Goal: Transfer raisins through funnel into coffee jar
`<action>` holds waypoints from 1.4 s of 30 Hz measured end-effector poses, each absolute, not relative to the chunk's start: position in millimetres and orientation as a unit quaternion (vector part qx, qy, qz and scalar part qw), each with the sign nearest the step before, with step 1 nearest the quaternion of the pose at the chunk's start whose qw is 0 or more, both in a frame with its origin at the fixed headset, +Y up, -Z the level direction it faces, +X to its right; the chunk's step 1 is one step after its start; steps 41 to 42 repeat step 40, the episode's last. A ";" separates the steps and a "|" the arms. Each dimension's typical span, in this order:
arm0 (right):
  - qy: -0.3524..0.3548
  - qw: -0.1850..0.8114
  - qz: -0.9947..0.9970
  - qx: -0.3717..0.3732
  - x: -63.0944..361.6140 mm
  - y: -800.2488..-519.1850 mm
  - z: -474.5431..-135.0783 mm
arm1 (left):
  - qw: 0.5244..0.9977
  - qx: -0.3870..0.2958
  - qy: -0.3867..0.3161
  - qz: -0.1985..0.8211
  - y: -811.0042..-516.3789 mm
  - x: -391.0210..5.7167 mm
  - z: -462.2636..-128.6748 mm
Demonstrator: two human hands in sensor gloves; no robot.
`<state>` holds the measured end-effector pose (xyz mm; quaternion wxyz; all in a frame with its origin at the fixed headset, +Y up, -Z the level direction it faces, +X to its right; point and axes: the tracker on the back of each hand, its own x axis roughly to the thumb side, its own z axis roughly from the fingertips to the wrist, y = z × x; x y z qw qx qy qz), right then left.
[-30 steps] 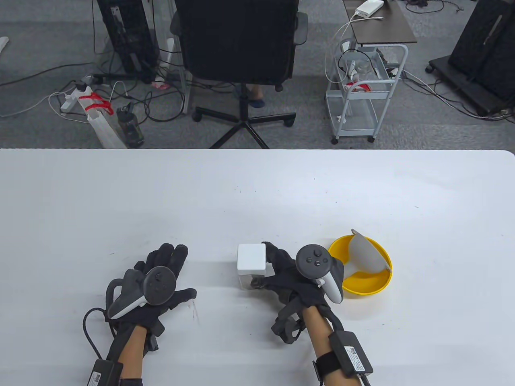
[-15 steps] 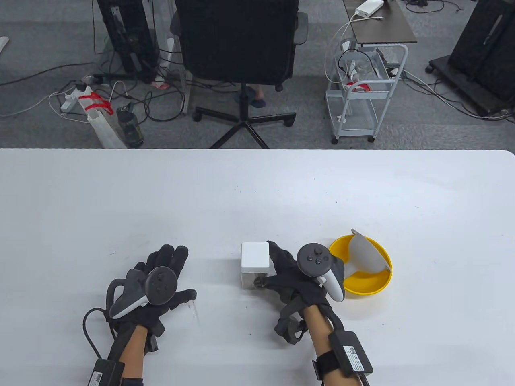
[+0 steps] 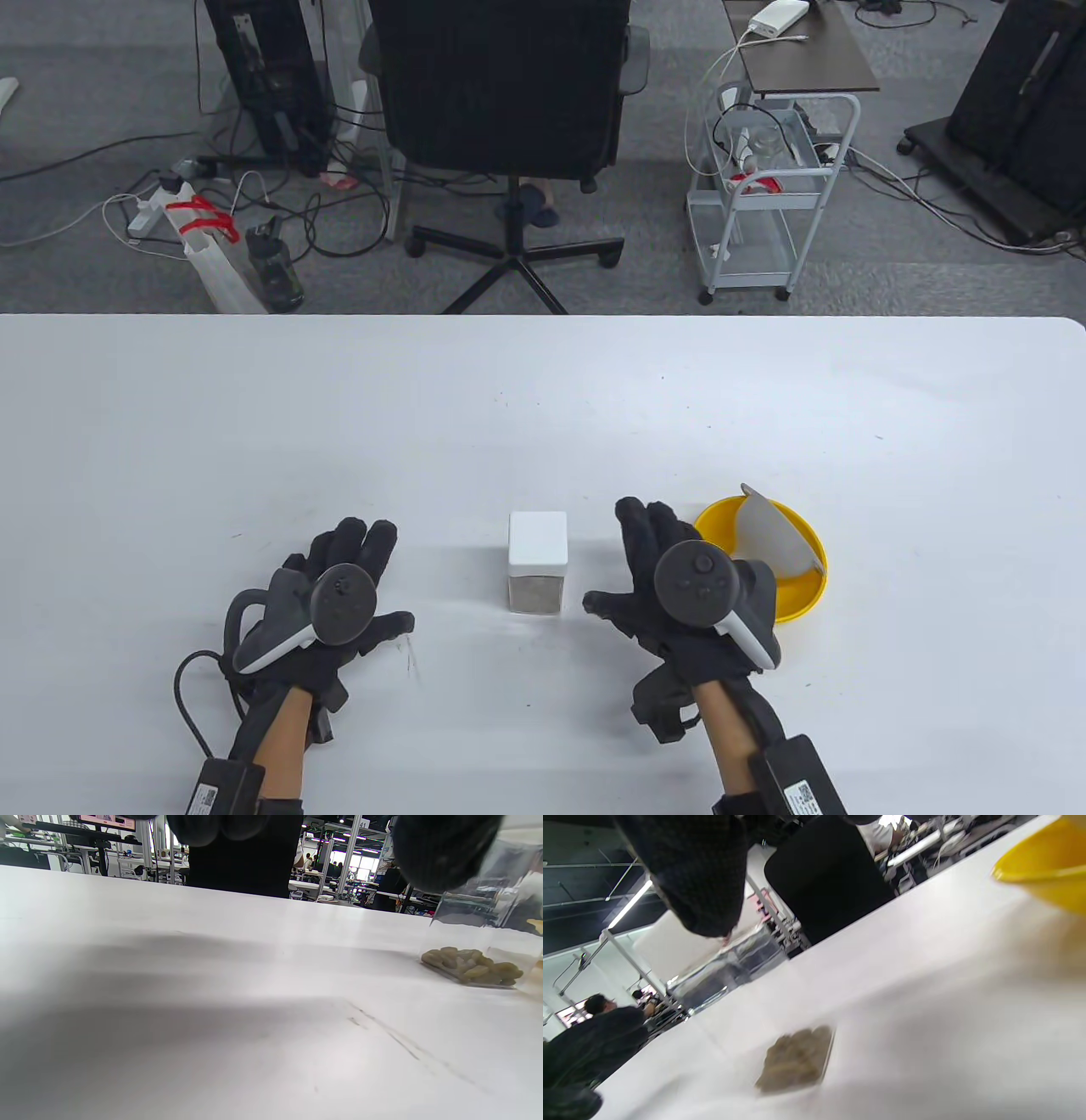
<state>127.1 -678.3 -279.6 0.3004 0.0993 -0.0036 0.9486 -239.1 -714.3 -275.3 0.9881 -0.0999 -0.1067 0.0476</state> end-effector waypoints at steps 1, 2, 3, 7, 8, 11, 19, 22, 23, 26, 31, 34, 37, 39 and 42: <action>-0.018 0.297 0.950 0.091 131.6 -677.1 -277.4 | 0.988 -0.099 -0.105 0.046 -714.2 -238.9 -275.3; -0.033 0.288 0.954 0.080 136.5 -676.7 -275.3 | 0.989 -0.098 -0.104 0.043 -714.1 -238.6 -275.1; -0.044 0.278 0.957 0.068 140.8 -677.1 -273.6 | 0.989 -0.097 -0.102 0.040 -714.0 -238.4 -274.9; -0.081 0.224 0.970 0.049 153.1 -687.2 -269.1 | 0.990 -0.091 -0.100 0.034 -714.0 -237.6 -274.6; -0.086 0.209 0.973 0.043 154.9 -690.8 -268.6 | 0.991 -0.089 -0.099 0.032 -713.9 -237.2 -274.4; -0.073 0.123 0.989 0.027 160.2 -698.6 -269.1 | 0.991 -0.084 -0.098 0.029 -714.2 -236.7 -274.3; -0.056 0.092 0.994 0.023 161.0 -703.2 -270.4 | 0.993 -0.074 -0.093 0.019 -714.2 -235.3 -273.6; -0.051 0.083 0.995 0.027 159.2 -703.9 -270.5 | 0.993 -0.071 -0.090 0.013 -713.9 -234.9 -273.4; -0.050 0.081 0.995 0.027 158.6 -703.9 -270.6 | 0.993 -0.070 -0.089 0.013 -713.9 -234.9 -273.5; -0.048 0.081 0.995 0.029 158.0 -704.2 -271.2 | 0.994 -0.069 -0.088 0.011 -713.9 -234.7 -273.5; -0.044 0.088 0.995 0.027 158.8 -703.6 -271.8 | 0.994 -0.070 -0.088 0.011 -714.6 -234.1 -274.1; -0.042 0.089 0.995 0.024 159.6 -703.2 -272.4 | 0.993 -0.074 -0.087 0.009 -714.8 -233.0 -275.0; -0.044 0.091 0.995 0.026 159.7 -703.3 -271.4 | 0.994 -0.064 -0.089 0.012 -711.0 -232.2 -273.0; -0.046 0.086 0.995 0.028 159.1 -703.0 -270.1 | 0.994 -0.059 -0.090 0.011 -709.2 -231.7 -271.8; -0.047 0.085 0.995 0.028 158.7 -702.8 -269.6 | 0.994 -0.058 -0.091 0.011 -708.6 -231.4 -271.5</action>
